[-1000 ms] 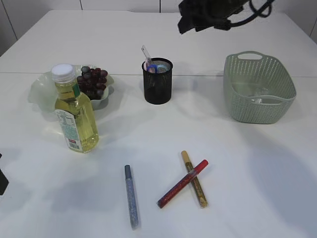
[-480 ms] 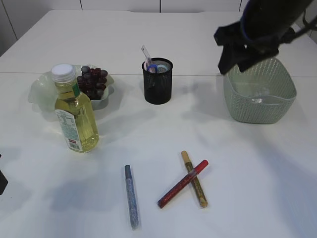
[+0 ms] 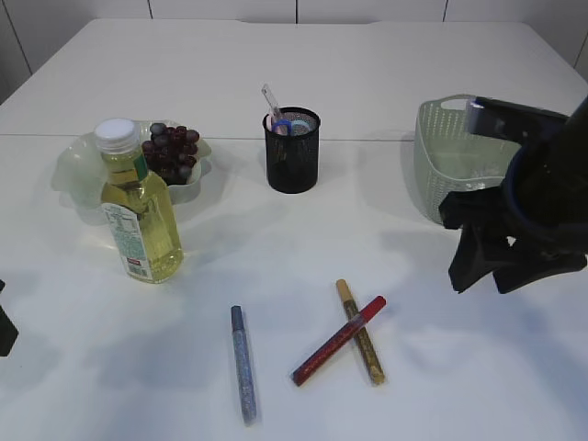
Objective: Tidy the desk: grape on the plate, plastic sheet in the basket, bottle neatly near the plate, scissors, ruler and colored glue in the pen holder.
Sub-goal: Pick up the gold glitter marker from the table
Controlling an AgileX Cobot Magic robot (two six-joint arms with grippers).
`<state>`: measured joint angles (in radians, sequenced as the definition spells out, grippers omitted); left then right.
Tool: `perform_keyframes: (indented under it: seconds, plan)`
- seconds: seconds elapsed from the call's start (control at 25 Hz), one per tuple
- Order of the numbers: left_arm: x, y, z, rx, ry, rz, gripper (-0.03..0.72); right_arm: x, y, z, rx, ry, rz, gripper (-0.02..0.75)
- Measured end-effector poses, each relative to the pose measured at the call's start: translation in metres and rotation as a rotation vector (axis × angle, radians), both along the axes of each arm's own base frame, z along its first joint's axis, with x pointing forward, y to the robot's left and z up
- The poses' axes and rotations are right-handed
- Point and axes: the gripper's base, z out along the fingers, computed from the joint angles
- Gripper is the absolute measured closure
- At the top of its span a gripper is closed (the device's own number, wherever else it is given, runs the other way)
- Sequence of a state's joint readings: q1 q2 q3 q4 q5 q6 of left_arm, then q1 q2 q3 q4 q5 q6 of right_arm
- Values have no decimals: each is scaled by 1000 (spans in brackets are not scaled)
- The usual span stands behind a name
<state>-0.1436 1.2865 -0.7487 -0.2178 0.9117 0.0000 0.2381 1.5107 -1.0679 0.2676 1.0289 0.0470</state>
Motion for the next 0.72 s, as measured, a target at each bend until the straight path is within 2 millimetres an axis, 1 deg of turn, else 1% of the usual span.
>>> perform_keyframes:
  seconds: [0.08,0.16,0.32,0.4,0.44,0.56,0.68,0.72]
  plan:
    - [0,0,0,-1,-4,1,273,-4,8,-5,8,6,-15,353]
    - [1,0,0,-2,-6,2,273,-5,20,-5,25,-10,-39,353]
    - [1,0,0,-2,-8,3,273,-5,46,-3,103,-66,-174,353]
    - [1,0,0,-2,-8,3,273,-3,60,-8,137,-60,-244,353]
    - [1,0,0,-2,-8,3,273,-2,66,-12,148,-55,-270,353]
    - [1,0,0,-4,-8,3,273,3,80,-34,154,15,-380,353]
    - [1,0,0,-4,-8,3,273,10,85,-59,134,87,-488,353]
    - [1,0,0,-4,-8,3,273,12,86,-64,131,102,-518,353]
